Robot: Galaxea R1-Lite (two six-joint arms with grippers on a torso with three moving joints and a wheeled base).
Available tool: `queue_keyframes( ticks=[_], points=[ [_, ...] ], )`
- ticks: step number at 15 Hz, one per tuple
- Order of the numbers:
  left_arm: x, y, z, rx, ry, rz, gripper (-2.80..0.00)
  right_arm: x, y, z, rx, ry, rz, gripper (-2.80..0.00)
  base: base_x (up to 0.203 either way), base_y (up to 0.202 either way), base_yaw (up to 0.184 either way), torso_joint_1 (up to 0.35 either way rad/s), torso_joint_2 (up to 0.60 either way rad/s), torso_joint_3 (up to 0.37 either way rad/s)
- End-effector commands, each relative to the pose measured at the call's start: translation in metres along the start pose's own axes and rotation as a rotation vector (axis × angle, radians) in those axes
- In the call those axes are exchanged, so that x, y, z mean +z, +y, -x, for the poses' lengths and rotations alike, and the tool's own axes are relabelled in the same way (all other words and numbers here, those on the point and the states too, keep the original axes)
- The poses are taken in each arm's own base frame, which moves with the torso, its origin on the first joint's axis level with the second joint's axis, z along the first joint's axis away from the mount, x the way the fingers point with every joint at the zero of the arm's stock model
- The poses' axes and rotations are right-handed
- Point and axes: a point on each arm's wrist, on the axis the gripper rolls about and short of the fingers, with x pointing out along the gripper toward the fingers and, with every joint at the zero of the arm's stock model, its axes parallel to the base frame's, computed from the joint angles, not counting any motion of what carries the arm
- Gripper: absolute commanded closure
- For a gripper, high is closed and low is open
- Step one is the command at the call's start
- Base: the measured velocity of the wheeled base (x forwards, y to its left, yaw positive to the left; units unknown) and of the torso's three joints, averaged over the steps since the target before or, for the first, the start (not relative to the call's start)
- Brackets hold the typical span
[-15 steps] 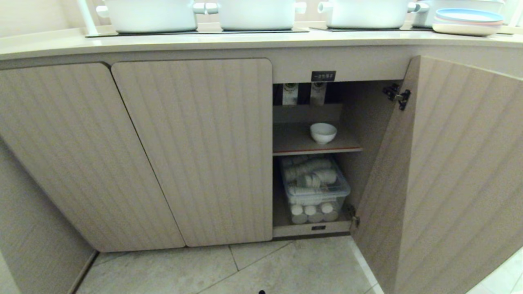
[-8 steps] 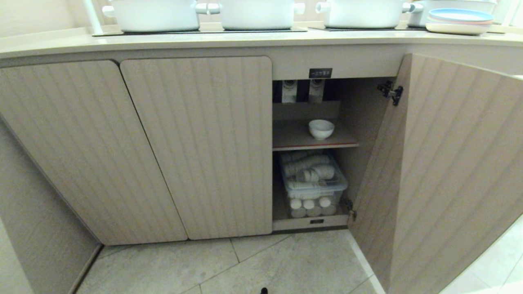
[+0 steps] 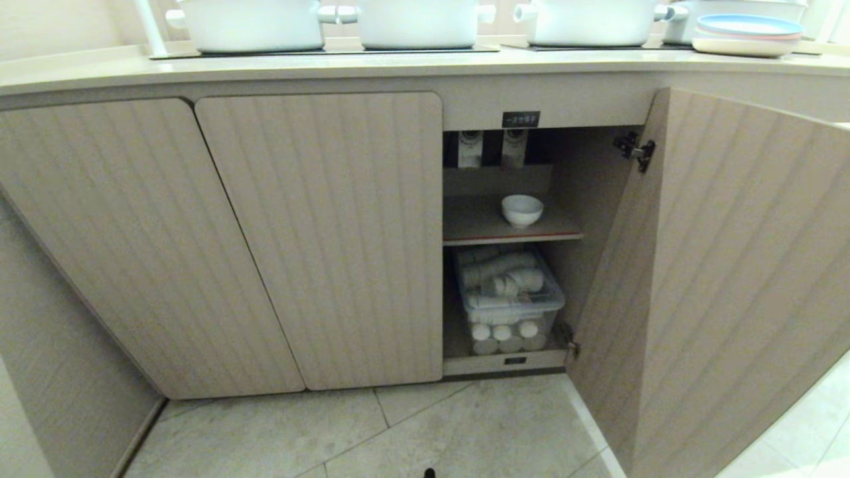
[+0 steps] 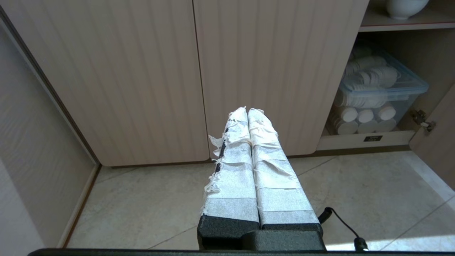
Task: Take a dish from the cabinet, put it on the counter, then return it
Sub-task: Close the cabinet door
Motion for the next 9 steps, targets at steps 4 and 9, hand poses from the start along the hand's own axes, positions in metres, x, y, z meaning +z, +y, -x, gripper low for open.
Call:
queue_keyframes(
  ticks=[4, 9],
  points=[
    [-0.0001, 0.0, 0.0, 0.0, 0.0, 0.0, 0.0, -0.0002, 0.0, -0.0001, -0.001, 0.001, 0.001, 0.0, 0.0, 0.0, 0.0, 0.0, 0.0, 0.0],
    [-0.0001, 0.0, 0.0, 0.0, 0.0, 0.0, 0.0, -0.0001, 0.0, 0.0, 0.001, 0.0, 0.001, 0.0, 0.0, 0.0, 0.0, 0.0, 0.0, 0.0]
  ],
)
